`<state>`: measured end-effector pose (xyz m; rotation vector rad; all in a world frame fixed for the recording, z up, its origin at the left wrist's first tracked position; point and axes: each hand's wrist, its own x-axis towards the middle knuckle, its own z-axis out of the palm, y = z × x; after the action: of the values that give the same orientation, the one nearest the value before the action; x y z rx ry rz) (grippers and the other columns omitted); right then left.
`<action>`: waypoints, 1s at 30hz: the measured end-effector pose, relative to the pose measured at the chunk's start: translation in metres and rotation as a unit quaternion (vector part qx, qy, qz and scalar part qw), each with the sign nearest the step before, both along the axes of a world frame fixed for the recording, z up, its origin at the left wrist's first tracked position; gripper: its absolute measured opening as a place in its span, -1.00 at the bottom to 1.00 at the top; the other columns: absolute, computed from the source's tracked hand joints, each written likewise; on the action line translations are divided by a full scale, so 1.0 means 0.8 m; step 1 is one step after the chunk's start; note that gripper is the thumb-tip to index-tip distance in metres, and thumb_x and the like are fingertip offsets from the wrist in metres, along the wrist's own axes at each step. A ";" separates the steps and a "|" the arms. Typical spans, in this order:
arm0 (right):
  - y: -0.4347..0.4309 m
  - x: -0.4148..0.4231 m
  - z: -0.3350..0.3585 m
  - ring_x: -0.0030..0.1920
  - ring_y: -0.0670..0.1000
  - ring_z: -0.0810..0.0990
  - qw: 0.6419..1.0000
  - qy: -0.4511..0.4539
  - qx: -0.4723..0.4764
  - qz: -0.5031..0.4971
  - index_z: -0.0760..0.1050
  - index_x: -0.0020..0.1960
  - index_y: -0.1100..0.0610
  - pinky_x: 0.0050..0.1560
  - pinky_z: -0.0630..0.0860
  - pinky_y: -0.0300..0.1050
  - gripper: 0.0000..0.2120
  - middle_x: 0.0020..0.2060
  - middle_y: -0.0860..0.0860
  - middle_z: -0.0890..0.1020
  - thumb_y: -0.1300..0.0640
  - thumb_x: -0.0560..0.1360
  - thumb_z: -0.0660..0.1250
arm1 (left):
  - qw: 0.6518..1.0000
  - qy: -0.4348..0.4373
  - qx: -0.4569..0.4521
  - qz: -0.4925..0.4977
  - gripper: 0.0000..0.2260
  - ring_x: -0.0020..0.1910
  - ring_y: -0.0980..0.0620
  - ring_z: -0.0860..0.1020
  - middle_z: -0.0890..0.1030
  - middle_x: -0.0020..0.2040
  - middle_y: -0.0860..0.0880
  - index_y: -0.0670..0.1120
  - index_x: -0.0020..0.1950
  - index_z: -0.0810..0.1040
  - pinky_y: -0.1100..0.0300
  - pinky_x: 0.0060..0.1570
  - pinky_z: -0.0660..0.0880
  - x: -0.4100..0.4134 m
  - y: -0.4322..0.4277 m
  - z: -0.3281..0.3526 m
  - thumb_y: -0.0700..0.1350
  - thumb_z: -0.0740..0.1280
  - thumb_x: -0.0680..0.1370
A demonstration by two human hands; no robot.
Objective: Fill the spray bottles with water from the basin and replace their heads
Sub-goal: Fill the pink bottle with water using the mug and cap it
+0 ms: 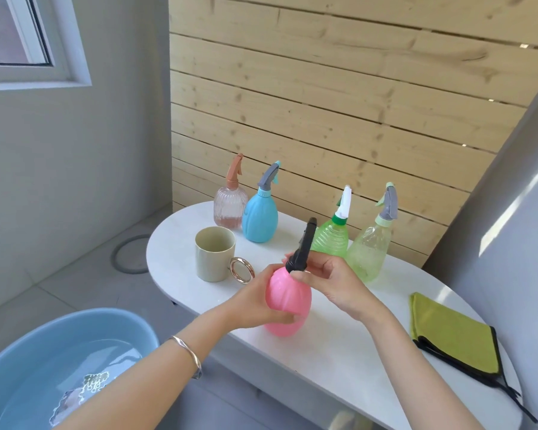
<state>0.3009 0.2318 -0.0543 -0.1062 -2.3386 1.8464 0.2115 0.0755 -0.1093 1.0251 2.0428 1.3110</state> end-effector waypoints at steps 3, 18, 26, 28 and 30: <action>-0.001 -0.003 0.003 0.15 -0.15 0.59 0.999 0.000 0.040 -0.002 0.59 0.05 0.05 0.22 0.43 -0.31 -0.79 0.05 -0.09 0.68 0.25 0.45 0.42 | 1.000 -0.001 0.001 0.010 -0.26 0.18 0.12 0.50 0.49 0.19 0.14 0.13 0.38 0.24 0.20 0.09 0.52 -0.001 0.001 -0.001 -0.06 0.59 0.34; -0.006 0.005 -0.014 -0.01 -0.31 0.59 0.985 0.048 0.053 -0.155 0.63 -0.09 -0.07 0.14 0.38 -0.42 -0.78 -0.15 -0.27 0.68 0.18 0.34 0.53 | 0.988 0.127 -0.068 0.061 -0.24 0.17 0.01 0.40 0.39 0.17 0.02 -0.07 0.32 0.25 0.18 0.00 0.38 0.022 0.018 0.010 0.08 0.59 0.28; 0.008 0.022 -0.014 0.11 -0.09 0.61 0.975 0.041 0.001 -0.219 0.64 0.09 0.12 0.34 0.41 0.02 -0.69 0.01 -0.06 0.69 0.16 0.35 0.52 | 0.982 0.161 -0.101 0.008 -0.23 0.35 -0.07 0.26 0.21 0.16 -0.02 -0.07 0.44 0.18 0.15 0.25 0.28 0.031 0.014 0.009 0.11 0.51 0.39; 0.006 0.026 -0.014 0.12 -0.07 0.61 0.974 0.035 0.000 -0.225 0.64 0.10 0.12 0.34 0.40 0.05 -0.68 0.02 -0.06 0.69 0.14 0.35 0.53 | 0.989 0.126 -0.076 0.022 -0.29 0.35 -0.07 0.31 0.25 0.27 -0.04 -0.14 0.35 0.20 0.19 0.18 0.32 0.029 0.021 0.007 0.03 0.53 0.39; 0.005 0.027 -0.013 0.11 -0.07 0.61 0.974 0.029 0.004 -0.225 0.64 0.08 0.10 0.34 0.40 0.04 -0.70 0.01 -0.07 0.69 0.13 0.36 0.52 | 0.994 0.085 -0.056 0.033 -0.32 0.31 -0.08 0.39 0.33 0.33 -0.07 -0.14 0.24 0.17 0.13 0.14 0.40 0.027 0.031 0.006 -0.04 0.56 0.37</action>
<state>0.3222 0.2358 -0.0646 -0.5270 -2.0634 1.5906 0.2327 0.1001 -0.1041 1.0576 2.2679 1.1597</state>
